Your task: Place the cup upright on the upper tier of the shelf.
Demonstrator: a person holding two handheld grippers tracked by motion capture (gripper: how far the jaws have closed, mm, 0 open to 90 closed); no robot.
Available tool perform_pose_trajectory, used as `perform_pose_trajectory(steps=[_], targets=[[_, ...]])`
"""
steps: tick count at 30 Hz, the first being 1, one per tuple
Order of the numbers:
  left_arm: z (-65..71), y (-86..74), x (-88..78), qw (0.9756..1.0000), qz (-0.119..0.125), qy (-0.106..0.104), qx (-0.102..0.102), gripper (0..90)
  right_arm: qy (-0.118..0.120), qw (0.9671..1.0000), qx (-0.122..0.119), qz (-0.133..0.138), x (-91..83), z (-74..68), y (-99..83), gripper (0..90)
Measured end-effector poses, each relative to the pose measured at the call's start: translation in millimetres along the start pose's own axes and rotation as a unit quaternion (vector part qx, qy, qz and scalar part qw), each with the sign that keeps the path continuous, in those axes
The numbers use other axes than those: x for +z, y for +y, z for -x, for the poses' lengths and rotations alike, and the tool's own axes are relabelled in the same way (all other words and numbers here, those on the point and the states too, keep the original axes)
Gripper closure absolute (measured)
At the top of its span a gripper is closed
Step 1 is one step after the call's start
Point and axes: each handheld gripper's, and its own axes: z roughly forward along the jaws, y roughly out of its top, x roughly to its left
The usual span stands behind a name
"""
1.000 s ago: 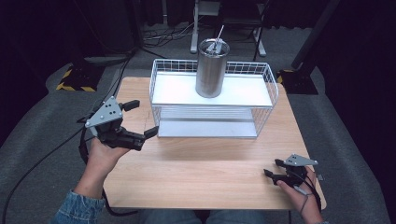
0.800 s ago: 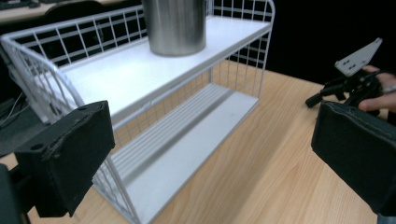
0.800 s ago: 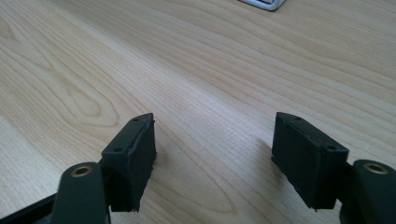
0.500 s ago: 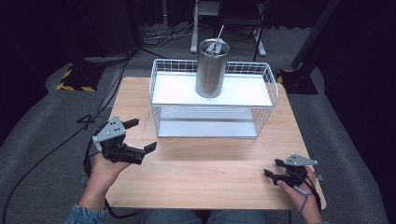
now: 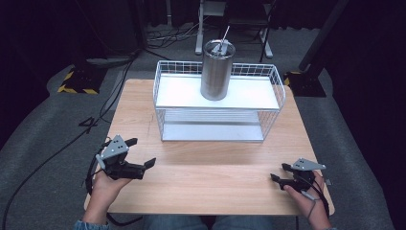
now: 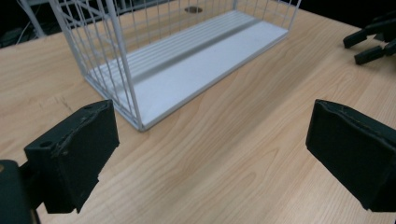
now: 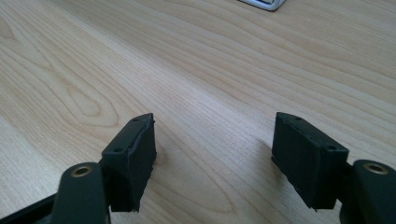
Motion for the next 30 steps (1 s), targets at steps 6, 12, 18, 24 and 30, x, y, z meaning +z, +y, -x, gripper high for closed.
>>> perform_pose_trajectory(steps=[6,12,18,24,30], targets=[[-0.6,-20.2,8.3,0.9996,-0.025,0.005,-0.013,3.0,0.000,1.0000,0.000,0.000,0.0,0.0,0.0,30.9],[-0.3,-34.2,15.0,0.9988,-0.046,0.010,-0.013,3.2,0.000,1.0000,0.000,0.000,0.0,-0.1,0.0,30.9],[1.2,-48.2,23.5,0.9965,-0.081,0.021,-0.005,4.7,0.000,1.0000,0.000,0.000,0.0,-0.1,0.0,30.9],[0.3,-58.9,31.0,0.9936,-0.110,0.027,-0.001,4.6,0.000,1.0000,0.000,0.000,0.0,0.0,0.0,30.9],[2.3,-65.0,37.7,0.9897,-0.139,0.035,0.004,4.6,0.000,1.0000,0.000,0.000,0.0,0.0,0.0,30.9]])
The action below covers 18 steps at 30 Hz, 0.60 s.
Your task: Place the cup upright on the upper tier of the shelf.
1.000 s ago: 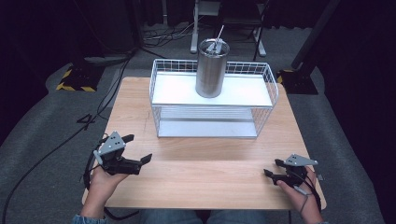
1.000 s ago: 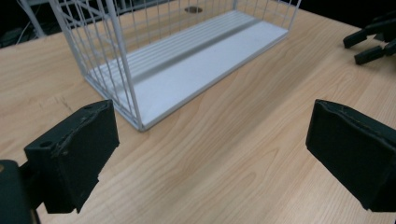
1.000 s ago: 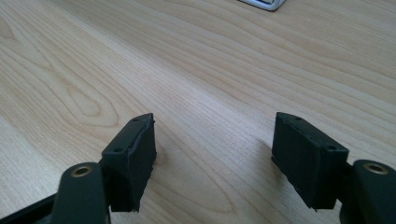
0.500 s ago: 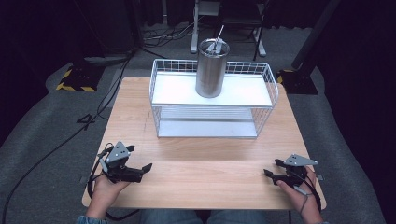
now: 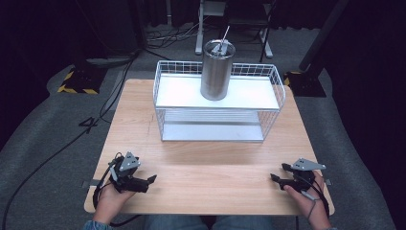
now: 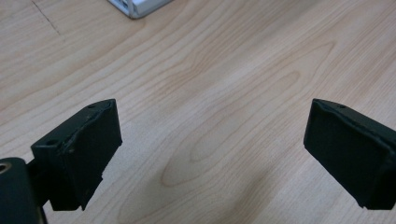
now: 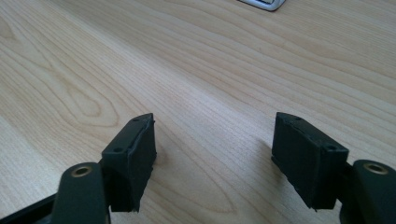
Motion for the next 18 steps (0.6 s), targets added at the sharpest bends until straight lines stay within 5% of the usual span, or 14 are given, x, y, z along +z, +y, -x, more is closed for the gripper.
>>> perform_pose_trajectory(steps=[13,18], targets=[[6.7,-4.4,17.6,0.9983,-0.058,0.009,0.005,4.7,0.000,1.0000,0.000,0.000,0.0,0.0,0.0,30.9],[4.2,-10.0,22.2,0.9993,-0.037,-0.005,-0.007,0.2,0.000,1.0000,0.000,0.000,0.0,0.0,0.0,30.9]])
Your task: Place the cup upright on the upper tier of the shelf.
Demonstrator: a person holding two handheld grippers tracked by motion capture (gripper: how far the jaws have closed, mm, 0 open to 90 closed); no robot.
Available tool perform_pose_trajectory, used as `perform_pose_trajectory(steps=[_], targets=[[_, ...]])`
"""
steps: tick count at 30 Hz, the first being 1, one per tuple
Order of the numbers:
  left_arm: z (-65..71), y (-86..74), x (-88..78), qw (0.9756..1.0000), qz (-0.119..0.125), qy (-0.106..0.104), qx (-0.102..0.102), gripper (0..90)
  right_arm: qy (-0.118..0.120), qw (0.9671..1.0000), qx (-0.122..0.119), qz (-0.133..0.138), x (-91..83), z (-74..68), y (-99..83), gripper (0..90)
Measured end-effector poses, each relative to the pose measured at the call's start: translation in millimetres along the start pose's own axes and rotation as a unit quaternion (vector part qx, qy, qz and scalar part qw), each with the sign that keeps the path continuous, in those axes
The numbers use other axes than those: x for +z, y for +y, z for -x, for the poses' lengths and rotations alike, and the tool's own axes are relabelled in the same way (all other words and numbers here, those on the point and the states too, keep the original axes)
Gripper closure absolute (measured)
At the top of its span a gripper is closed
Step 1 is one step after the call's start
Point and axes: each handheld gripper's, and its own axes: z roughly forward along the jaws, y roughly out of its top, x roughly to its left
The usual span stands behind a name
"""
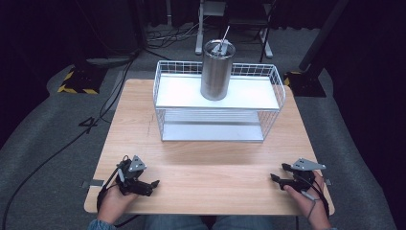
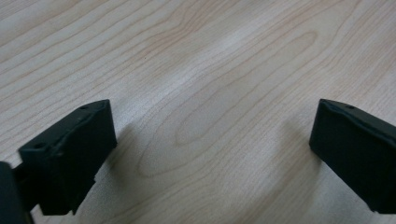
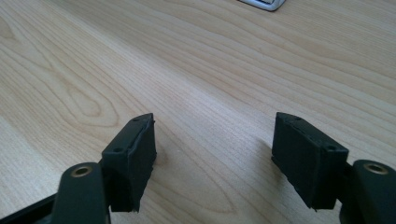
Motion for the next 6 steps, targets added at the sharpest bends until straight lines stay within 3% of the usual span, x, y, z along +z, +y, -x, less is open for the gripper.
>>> perform_pose_trajectory(steps=[6], targets=[[0.1,-0.3,-0.3,1.0000,0.000,0.003,-0.001,0.0,0.000,1.0000,0.000,0.000,0.0,0.0,0.0,30.9]])
